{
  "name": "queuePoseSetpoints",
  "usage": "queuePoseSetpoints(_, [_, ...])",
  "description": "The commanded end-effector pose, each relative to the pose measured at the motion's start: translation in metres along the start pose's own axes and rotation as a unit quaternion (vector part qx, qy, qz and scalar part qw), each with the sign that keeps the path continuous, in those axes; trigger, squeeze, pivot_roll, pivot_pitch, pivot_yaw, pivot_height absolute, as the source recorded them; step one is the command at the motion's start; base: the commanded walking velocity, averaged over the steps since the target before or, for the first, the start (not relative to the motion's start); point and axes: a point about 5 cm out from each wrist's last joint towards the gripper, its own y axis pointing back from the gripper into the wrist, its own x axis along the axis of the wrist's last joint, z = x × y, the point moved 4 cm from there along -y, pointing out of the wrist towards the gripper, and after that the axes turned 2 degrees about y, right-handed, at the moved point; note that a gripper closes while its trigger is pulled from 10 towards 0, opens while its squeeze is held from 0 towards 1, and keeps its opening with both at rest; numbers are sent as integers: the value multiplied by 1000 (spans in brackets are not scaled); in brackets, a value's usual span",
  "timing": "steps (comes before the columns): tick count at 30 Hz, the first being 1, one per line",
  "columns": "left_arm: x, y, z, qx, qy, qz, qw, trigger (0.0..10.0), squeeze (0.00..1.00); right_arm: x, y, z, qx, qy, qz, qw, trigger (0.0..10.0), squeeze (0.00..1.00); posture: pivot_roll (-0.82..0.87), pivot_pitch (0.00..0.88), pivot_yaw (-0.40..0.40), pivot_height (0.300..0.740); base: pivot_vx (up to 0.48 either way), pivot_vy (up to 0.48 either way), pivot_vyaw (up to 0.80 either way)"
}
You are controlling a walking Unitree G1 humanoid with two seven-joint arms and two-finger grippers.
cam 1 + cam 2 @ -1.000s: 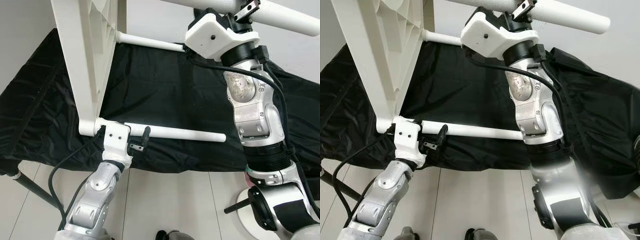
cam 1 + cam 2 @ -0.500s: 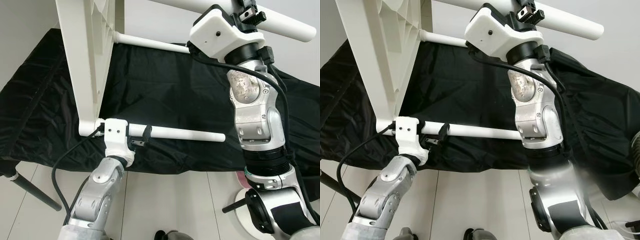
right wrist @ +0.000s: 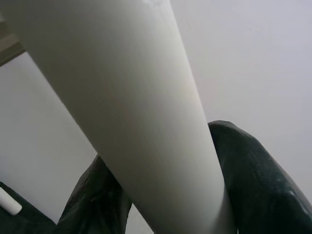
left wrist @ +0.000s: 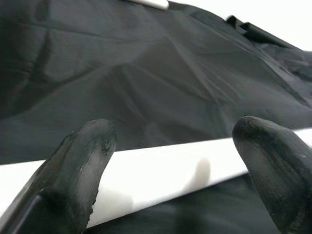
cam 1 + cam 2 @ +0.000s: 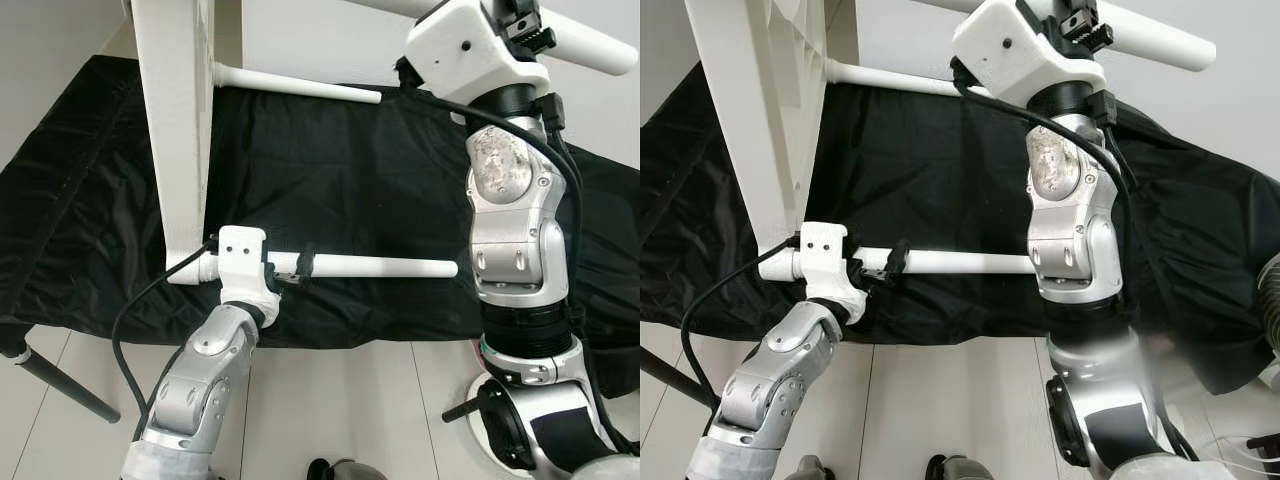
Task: Building children table
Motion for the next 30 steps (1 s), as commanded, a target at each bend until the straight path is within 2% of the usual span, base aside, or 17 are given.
queuePoseSetpoints(1, [-16, 0, 10, -24, 1, -44, 999, 10000, 0, -3, 3, 28, -71, -87, -24, 993, 0, 0, 28, 139, -83, 740, 0, 0, 0])
queuePoseSetpoints(9, [-34, -4, 22, -34, -3, -96, 995, 10000, 0, -6, 5, 27, -73, -124, -48, 988, 0, 0, 17, 143, -81, 740, 0, 0, 0])
queuePoseSetpoints(14, [-35, -6, 20, -28, -6, -99, 995, 10000, 0, -9, 6, 27, -73, -133, -61, 987, 0, 0, 13, 144, -81, 740, 0, 0, 0])
queuePoseSetpoints(15, [-33, -6, 20, -30, -8, -96, 995, 10000, 0, -9, 4, 23, -46, -105, -55, 992, 0, 0, 14, 145, -81, 740, 0, 0, 0])
queuePoseSetpoints(16, [-33, -6, 20, -30, -8, -96, 995, 10000, 0, -9, 4, 23, -46, -105, -55, 992, 0, 0, 14, 145, -81, 740, 0, 0, 0])
queuePoseSetpoints(17, [-31, -6, 20, -31, -6, -95, 995, 10000, 0, -9, 3, 18, -15, -60, -44, 997, 0, 0, 13, 146, -80, 740, 0, 0, 0])
queuePoseSetpoints(19, [-31, -6, 20, -31, -6, -95, 995, 10000, 0, -9, 3, 18, -15, -60, -44, 997, 0, 0, 13, 146, -80, 740, 0, 0, 0])
queuePoseSetpoints(20, [-30, -6, 19, -31, -6, -95, 995, 10000, 0, -11, 3, 12, 12, -23, -36, 999, 0, 0, 6, 146, -77, 740, 0, 0, 0])
queuePoseSetpoints(21, [-29, -6, 16, -31, -10, -95, 995, 10000, 0, -12, 2, 3, 60, 28, -12, 998, 10000, 0, 5, 147, -78, 740, 0, 0, 0])
queuePoseSetpoints(23, [-29, -6, 16, -31, -10, -95, 995, 10000, 0, -12, 2, 3, 60, 28, -12, 998, 10000, 0, 5, 147, -78, 740, 0, 0, 0])
queuePoseSetpoints(25, [-28, -6, 11, -31, -18, -97, 995, 10000, 0, -16, 4, -10, 122, 91, 27, 988, 10000, 0, -1, 148, -75, 740, 0, 0, 0])
queuePoseSetpoints(26, [-28, -6, 11, -31, -18, -97, 995, 10000, 0, -16, 4, -10, 122, 91, 27, 988, 10000, 0, -1, 148, -75, 740, 0, 0, 0])
queuePoseSetpoints(27, [-28, -5, 8, -30, -25, -99, 994, 10000, 0, -17, 7, -17, 152, 110, 45, 981, 10000, 0, -1, 148, -76, 740, 0, 0, 0])
queuePoseSetpoints(30, [-28, -4, 4, -30, -32, -99, 994, 10000, 0, -22, 11, -26, 191, 129, 61, 971, 10000, 0, 2, 151, -83, 740, 0, 0, 0])
